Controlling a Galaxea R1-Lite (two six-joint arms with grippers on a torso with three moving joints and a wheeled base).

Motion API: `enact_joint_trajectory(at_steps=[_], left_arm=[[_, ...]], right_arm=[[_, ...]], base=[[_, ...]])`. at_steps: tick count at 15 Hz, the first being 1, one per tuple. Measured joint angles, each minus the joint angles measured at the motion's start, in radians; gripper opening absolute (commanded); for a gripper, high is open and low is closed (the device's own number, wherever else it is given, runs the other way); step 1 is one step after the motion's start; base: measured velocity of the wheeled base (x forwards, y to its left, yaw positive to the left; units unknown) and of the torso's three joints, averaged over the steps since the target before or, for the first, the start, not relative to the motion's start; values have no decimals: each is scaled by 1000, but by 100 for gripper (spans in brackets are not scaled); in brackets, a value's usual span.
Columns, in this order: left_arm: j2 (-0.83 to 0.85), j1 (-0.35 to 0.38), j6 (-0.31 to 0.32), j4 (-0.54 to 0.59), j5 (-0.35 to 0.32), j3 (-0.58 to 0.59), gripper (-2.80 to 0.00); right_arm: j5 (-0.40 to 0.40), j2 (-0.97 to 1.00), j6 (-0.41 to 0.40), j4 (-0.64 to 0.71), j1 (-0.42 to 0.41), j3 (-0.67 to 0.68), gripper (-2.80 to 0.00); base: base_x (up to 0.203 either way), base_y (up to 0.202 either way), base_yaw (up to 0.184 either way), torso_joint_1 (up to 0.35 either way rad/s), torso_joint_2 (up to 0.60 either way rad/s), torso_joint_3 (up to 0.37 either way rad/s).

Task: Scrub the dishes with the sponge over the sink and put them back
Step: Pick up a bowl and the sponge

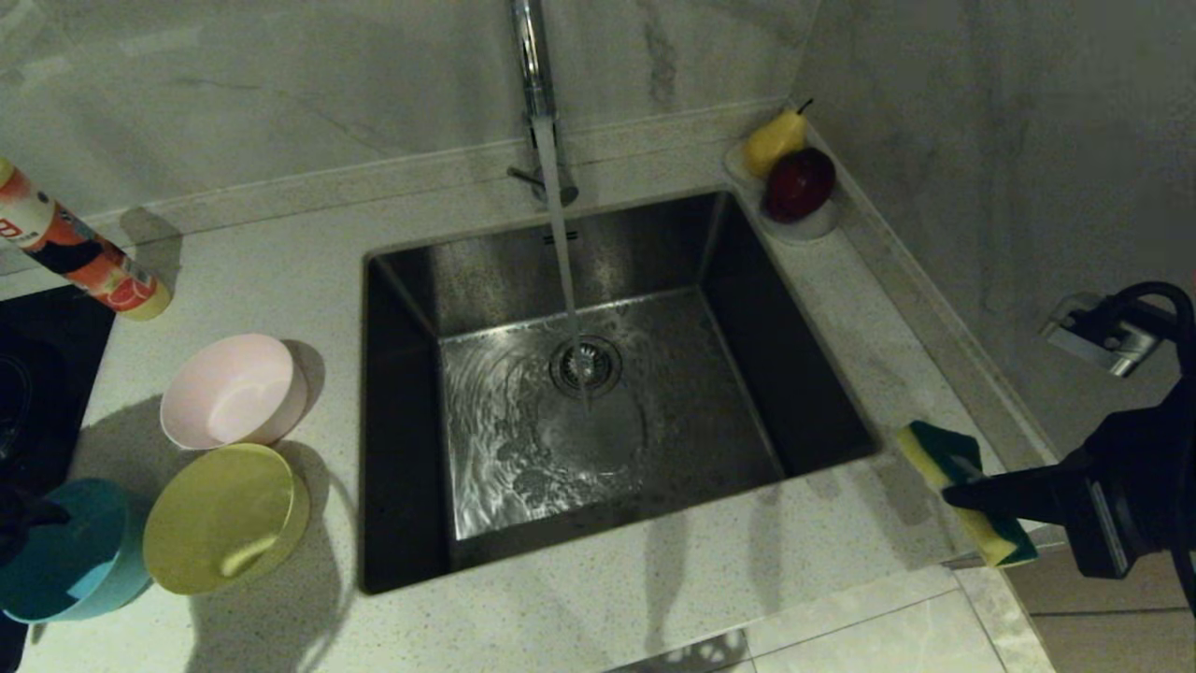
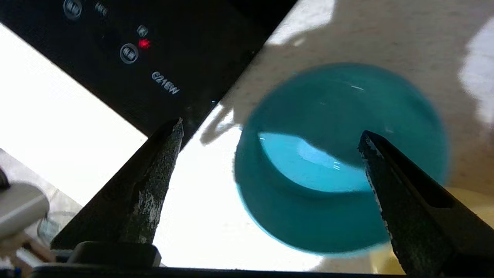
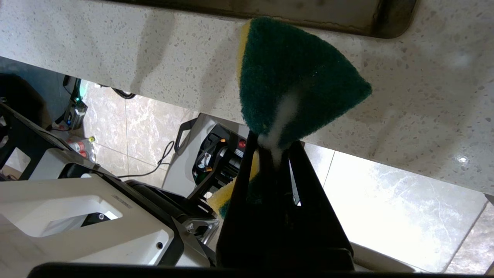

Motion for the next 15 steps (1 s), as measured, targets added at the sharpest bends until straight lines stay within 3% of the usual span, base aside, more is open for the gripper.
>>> enact_joint_trajectory(at_steps=[6, 10, 15], left_arm=[[106, 52, -7, -145, -45, 77, 0], [143, 57, -6, -153, -93, 95, 0], [148, 57, -6, -151, -99, 96, 0]], right_arm=[[0, 2, 1, -1, 0, 5, -280], [0, 2, 1, -1, -1, 5, -280], [0, -1, 2, 0, 0, 5, -280]], base=[[0, 0, 0, 0, 0, 0], [0, 0, 0, 0, 0, 0], [0, 0, 0, 0, 0, 0]])
